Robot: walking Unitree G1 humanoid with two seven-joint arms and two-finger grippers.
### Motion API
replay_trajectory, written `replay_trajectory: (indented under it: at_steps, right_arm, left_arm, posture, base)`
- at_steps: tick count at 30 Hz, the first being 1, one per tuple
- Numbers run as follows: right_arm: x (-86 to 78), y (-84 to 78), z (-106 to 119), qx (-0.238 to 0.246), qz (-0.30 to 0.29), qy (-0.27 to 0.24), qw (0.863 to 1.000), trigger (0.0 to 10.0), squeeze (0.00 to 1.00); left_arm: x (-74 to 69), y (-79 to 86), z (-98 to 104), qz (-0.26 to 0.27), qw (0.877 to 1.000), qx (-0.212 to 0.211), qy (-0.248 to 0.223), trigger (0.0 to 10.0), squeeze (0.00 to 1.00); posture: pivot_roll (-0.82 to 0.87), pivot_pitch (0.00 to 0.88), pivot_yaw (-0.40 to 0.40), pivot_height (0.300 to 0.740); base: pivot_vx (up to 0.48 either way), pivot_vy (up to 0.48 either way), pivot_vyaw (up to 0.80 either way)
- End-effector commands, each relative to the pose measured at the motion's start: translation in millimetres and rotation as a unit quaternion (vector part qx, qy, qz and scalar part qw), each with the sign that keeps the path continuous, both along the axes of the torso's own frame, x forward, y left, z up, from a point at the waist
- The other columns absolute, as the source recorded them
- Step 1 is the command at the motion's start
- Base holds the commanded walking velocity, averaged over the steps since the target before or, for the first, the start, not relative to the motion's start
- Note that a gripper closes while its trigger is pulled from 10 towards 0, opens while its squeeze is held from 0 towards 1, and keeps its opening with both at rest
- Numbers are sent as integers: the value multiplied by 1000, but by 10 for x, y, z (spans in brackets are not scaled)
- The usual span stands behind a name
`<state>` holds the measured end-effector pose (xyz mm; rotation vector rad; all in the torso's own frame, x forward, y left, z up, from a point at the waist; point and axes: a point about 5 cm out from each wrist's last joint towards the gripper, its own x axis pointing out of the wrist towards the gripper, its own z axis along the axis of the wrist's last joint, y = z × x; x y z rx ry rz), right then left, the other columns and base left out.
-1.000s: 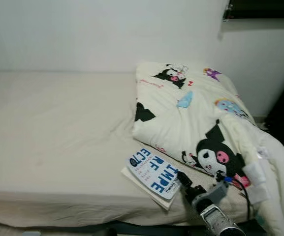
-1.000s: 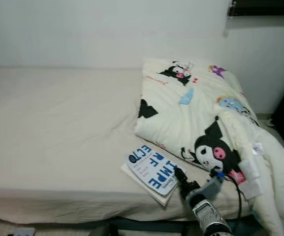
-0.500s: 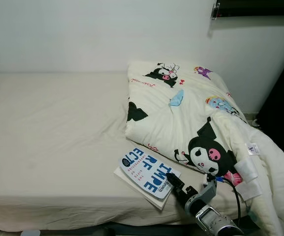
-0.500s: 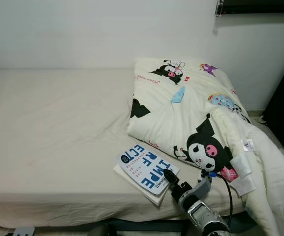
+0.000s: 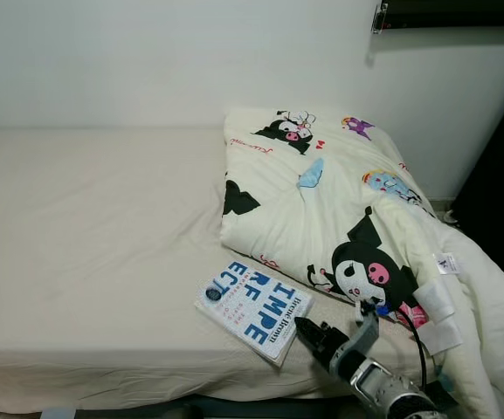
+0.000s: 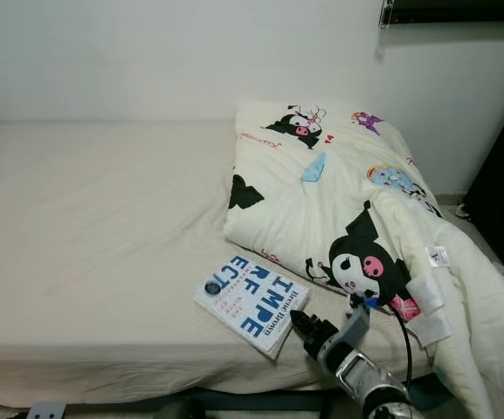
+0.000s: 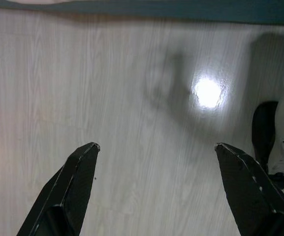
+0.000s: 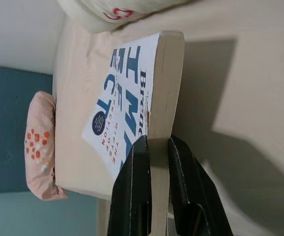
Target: Clean up the room
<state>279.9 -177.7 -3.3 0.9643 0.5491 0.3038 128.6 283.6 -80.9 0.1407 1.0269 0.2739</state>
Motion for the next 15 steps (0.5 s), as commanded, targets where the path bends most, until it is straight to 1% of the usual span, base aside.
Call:
replay_trajectory:
  at_steps: [1,3,5,6,7,8,9,10,12,13,15]
  right_arm:
    - [44,7,42,-6,5,-10,1000,0,0]
    - [82,-11,88,-3,1,-29,1000,0,0]
    - [145,-21,183,20,-4,-65,998,0,0]
    - [198,-8,276,42,2,-99,994,0,0]
    - [230,2,338,56,7,-122,991,0,0]
    - [230,2,338,56,7,-122,991,0,0]
    - [302,78,470,58,35,-168,983,0,0]
    - [320,106,501,51,45,-179,981,0,0]
    - [331,124,518,46,50,-185,980,0,0]
    - [368,218,566,13,66,-206,976,0,0]
    - [378,244,580,4,70,-211,975,0,0]
  left_arm:
    - [-39,-31,-25,7,1000,-6,3,10000,0]
    - [-38,-35,-26,8,1000,-6,3,10000,0]
    - [-35,-32,-24,16,1000,-7,-1,10000,0]
    - [-23,-19,-15,25,1000,-6,-7,10000,0]
    - [-15,-10,-9,31,999,-5,-10,10000,0]
    - [-15,-10,-9,31,999,-5,-10,10000,0]
    - [29,53,30,59,998,2,-25,10000,0]
    - [44,75,44,68,997,6,-30,10000,0]
    - [54,88,53,73,997,8,-32,10000,0]
    - [95,139,88,89,995,18,-39,10000,0]
    - [105,153,97,93,995,20,-40,10000,0]
  posture:
    - [156,13,7,550]
    - [157,11,5,550]
    - [157,10,4,550]
    - [158,7,2,550]
    - [158,7,2,550]
    - [158,7,2,550]
    - [155,0,1,550]
    - [155,0,1,550]
    - [154,0,-1,550]
    - [147,0,-3,550]
    - [147,0,-3,550]
  base:
    - [0,0,0]
    - [0,0,0]
    - [0,0,0]
    - [0,0,0]
    - [0,0,0]
    - [0,0,0]
    - [0,0,0]
    - [0,0,0]
    - [0,0,0]
    - [0,0,0]
    - [0,0,0]
